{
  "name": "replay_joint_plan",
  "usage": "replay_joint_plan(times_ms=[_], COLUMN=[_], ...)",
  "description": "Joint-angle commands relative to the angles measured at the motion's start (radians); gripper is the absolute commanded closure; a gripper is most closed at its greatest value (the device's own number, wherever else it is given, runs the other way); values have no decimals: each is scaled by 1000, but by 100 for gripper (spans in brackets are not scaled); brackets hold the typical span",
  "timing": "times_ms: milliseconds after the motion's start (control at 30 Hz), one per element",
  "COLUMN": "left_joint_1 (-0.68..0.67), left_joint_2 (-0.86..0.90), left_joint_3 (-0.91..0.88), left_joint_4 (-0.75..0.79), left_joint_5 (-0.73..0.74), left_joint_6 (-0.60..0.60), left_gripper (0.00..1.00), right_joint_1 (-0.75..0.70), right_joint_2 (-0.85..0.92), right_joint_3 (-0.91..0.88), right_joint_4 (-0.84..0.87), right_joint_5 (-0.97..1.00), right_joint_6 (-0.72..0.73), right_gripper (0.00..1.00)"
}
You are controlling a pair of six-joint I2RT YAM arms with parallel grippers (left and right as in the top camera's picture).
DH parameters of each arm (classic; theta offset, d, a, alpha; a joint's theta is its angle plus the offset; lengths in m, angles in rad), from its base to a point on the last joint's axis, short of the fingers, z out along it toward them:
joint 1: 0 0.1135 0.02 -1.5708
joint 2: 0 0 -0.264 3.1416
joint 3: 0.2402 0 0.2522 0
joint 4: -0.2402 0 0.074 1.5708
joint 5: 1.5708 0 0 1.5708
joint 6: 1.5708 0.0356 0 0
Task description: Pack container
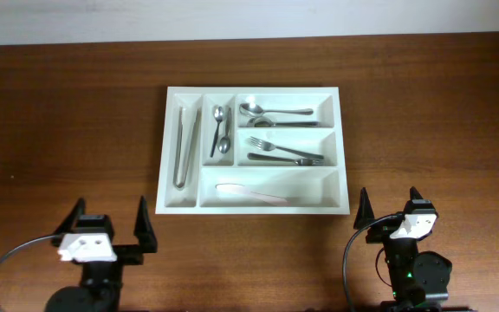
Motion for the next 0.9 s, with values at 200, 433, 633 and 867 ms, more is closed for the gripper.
replay_joint_plan(times_ms=[200, 433, 633, 867], left_joint_1=[6, 6, 6, 69], left_joint_2=[-87, -124, -129, -129], left_joint_3=[-235, -359, -422, -448], left_joint_4=[132, 182, 226, 238], left_joint_5=[47, 46, 45, 46], left_joint_6=[1, 2, 2, 2], left_gripper=[1, 1, 1, 1], right_joint_1=[5, 5, 5, 5], right_joint_2=[-10, -10, -10, -10], right_joint_3=[-7, -7, -7, -7], right_joint_4=[-4, -4, -4, -4], right_joint_5=[11, 11, 11, 12], right_joint_6=[8, 8, 8, 8], right_gripper=[1, 1, 1, 1])
